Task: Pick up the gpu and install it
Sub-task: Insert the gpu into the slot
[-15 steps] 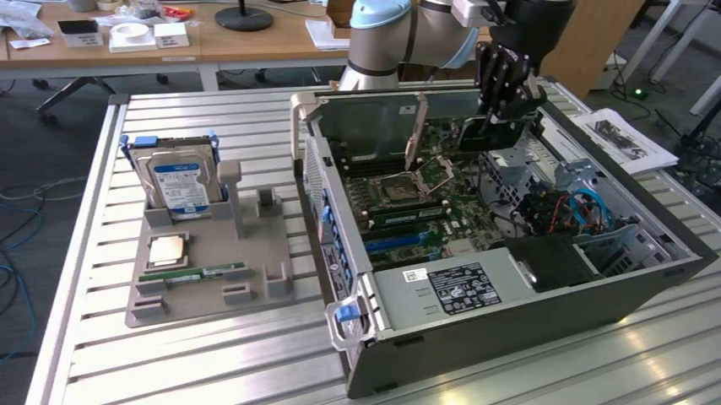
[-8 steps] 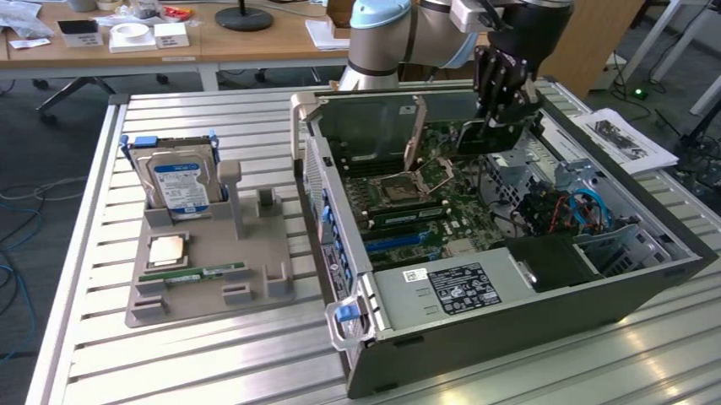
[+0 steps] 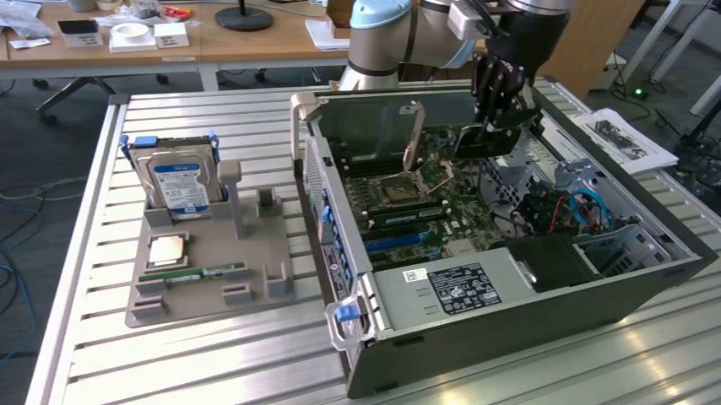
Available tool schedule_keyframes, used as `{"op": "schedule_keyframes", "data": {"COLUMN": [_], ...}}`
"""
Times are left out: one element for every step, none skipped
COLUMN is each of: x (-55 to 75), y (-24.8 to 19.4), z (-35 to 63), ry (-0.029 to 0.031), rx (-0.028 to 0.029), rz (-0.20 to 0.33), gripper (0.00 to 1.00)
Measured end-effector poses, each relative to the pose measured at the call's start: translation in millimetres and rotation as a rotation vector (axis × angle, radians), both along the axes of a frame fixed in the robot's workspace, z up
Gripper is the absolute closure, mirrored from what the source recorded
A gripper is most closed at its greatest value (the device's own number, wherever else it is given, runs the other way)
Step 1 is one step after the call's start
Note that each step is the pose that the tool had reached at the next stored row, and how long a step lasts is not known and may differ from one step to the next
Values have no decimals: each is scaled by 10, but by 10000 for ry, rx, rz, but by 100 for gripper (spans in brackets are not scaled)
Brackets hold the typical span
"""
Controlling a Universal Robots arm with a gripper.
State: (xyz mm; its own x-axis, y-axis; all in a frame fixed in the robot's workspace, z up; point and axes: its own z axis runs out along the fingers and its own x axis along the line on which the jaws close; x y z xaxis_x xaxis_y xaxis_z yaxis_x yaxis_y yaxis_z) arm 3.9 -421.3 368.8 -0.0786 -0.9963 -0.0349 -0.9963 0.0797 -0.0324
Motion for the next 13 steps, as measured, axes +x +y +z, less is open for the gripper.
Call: {"op": "schedule_keyframes", "data": {"x": [0, 0, 0, 0, 0, 0, 0, 0, 0, 0, 0, 0, 0], "y": [0, 0, 0, 0, 0, 0, 0, 0, 0, 0, 0, 0, 0], "z": [-1, -1, -2, -2, -2, -2, -2, -5, -13, -21, -33, -47, -61], "ry": [-1, -1, -1, -1, -2, -1, -1, -2, -3, -2, -1, -2, -1], "rx": [1, 1, 3, 3, 3, 3, 3, 5, 8, 6, 4, 5, 4], "rz": [0, 0, 0, 0, 0, 0, 0, 0, 0, 0, 0, 0, 0], "gripper": [73, 73, 73, 73, 73, 73, 73, 73, 73, 73, 73, 73, 73]}}
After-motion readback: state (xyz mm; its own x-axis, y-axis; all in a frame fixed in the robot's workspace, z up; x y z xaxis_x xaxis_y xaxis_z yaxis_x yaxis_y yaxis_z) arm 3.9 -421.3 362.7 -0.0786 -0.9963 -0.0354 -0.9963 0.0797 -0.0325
